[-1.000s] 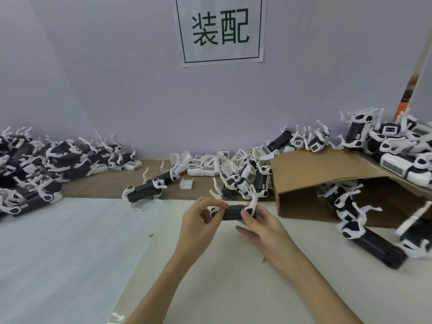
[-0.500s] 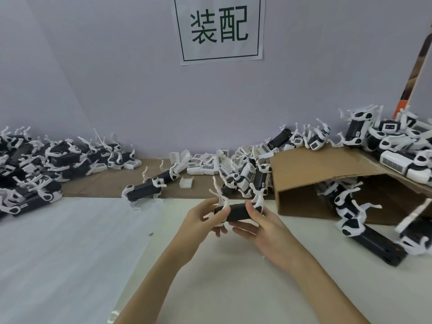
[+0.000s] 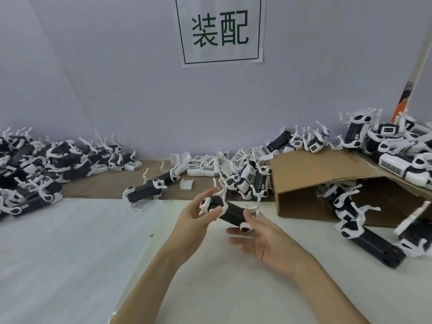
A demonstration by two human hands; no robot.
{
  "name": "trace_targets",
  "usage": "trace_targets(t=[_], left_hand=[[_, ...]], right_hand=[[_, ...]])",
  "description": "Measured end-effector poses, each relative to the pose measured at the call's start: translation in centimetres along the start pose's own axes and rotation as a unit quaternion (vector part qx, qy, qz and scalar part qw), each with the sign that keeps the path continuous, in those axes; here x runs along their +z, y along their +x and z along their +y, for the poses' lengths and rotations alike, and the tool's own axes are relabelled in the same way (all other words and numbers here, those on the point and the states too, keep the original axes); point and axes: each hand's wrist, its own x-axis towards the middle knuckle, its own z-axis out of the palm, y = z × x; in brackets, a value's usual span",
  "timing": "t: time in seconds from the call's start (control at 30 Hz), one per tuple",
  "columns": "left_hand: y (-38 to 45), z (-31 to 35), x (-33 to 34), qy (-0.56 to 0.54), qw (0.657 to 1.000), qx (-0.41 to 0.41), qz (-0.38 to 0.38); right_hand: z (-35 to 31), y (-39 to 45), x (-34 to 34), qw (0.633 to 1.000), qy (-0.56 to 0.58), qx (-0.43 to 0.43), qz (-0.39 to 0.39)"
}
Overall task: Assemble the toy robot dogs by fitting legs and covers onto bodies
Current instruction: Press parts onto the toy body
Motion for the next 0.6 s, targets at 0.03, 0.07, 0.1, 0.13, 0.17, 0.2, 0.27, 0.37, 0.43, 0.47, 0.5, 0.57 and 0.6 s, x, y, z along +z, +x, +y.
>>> trace_targets(t=[0.03, 0.07, 0.1, 0.13, 0.17, 0.2, 0.27, 0.37, 0.43, 0.47, 0.5, 0.57, 0.6], left_hand=[[0.0, 0.2, -0.2, 0.015, 0.999, 0.018, -0.035], [-0.1, 0.3, -0.4, 0.028, 0.997, 0.032, -0.067], [-0.1, 0.5, -0.5, 0.034, 0.994, 0.041, -0.094], [-0.2, 0.6, -0.5, 0.038, 0.992, 0.047, -0.114], [-0.4, 0.7, -0.3, 0.042, 0.989, 0.053, -0.13], [-0.5, 0.7, 0.0, 0.044, 0.987, 0.059, -0.14], [-0.6, 0.6, 0.8, 0.037, 0.988, 0.068, -0.131], [-0.4, 0.2, 1.4, 0.04, 0.995, 0.071, -0.063], [-0.1, -0.2, 1.3, 0.069, 0.994, 0.084, -0.025], [0.0, -0.5, 1.2, 0.09, 0.992, 0.09, -0.003], [0.1, -0.7, 1.2, 0.107, 0.99, 0.09, 0.024], [0.1, -0.6, 1.4, 0.114, 0.99, 0.043, 0.077], [0.1, -0.5, 1.5, 0.103, 0.991, -0.01, 0.082]], right_hand=[[-0.2, -0.1, -0.1, 0.999, 0.036, 0.022, -0.018], [-0.3, -0.1, -0.3, 0.996, 0.076, 0.037, -0.029], [-0.3, 0.0, -0.4, 0.991, 0.121, 0.047, -0.034], [-0.2, 0.1, -0.5, 0.985, 0.16, 0.048, -0.033], [0.0, 0.3, -0.5, 0.982, 0.185, 0.041, -0.023], [0.1, 0.5, -0.5, 0.98, 0.197, 0.029, -0.005], [0.4, 1.0, -0.6, 0.981, 0.194, 0.007, 0.027], [0.4, 1.1, -0.9, 0.98, 0.194, 0.002, 0.044], [0.4, 1.2, -0.9, 0.977, 0.205, -0.008, 0.055], [0.4, 1.3, -0.8, 0.976, 0.203, -0.023, 0.068], [0.4, 1.5, -0.7, 0.976, 0.194, -0.041, 0.09], [0.5, 1.8, -0.4, 0.973, 0.16, -0.082, 0.142], [0.7, 2.0, -0.4, 0.971, 0.143, -0.101, 0.161]])
